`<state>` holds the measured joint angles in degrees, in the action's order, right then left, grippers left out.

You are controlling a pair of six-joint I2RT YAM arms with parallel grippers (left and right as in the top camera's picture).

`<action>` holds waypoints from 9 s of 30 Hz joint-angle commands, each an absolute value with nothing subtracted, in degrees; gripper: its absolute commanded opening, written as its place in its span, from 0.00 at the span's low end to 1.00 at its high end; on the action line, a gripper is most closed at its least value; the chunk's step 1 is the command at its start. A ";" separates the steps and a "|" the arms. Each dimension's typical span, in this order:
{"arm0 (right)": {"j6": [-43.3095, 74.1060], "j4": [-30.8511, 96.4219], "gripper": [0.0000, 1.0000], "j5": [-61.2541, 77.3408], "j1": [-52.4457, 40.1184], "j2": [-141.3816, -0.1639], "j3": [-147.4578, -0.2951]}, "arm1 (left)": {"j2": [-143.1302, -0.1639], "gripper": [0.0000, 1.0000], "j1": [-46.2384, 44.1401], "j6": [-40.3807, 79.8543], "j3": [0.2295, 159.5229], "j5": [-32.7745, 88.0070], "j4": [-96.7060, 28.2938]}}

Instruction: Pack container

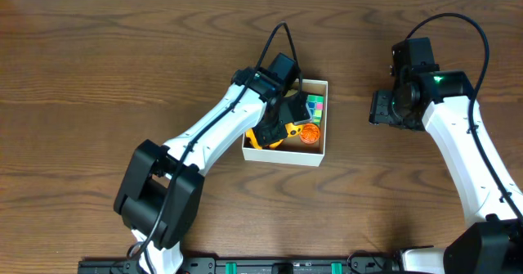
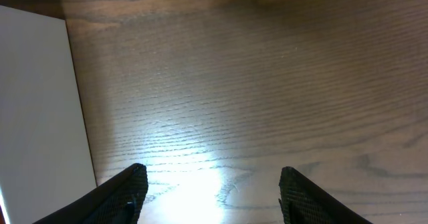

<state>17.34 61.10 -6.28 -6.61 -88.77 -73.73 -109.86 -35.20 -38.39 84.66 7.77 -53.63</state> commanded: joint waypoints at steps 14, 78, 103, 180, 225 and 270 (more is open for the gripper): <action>17.06 60.62 0.67 -7.14 -6.70 -88.62 -74.24 | -110.26 0.07 -44.77 -31.57 84.47 13.91 -57.82; 16.67 54.61 0.66 1.98 -6.76 -89.21 -64.40 | -112.84 0.99 -12.95 -5.26 85.34 7.55 -57.52; 10.33 49.01 0.71 22.52 -15.31 -89.21 -55.96 | -112.88 0.99 -17.72 -5.52 85.36 11.60 -44.40; 13.45 35.20 0.72 18.50 -10.13 -95.50 -55.99 | -109.75 0.98 -20.82 -5.21 85.52 9.63 -70.02; 5.91 43.97 0.99 -14.37 -0.38 -89.80 -81.12 | -89.32 0.98 -0.25 -4.64 86.91 -2.26 -44.42; 18.41 50.81 0.99 -11.57 -1.52 -39.22 -41.10 | -37.41 0.98 1.17 3.53 50.72 -15.05 -54.43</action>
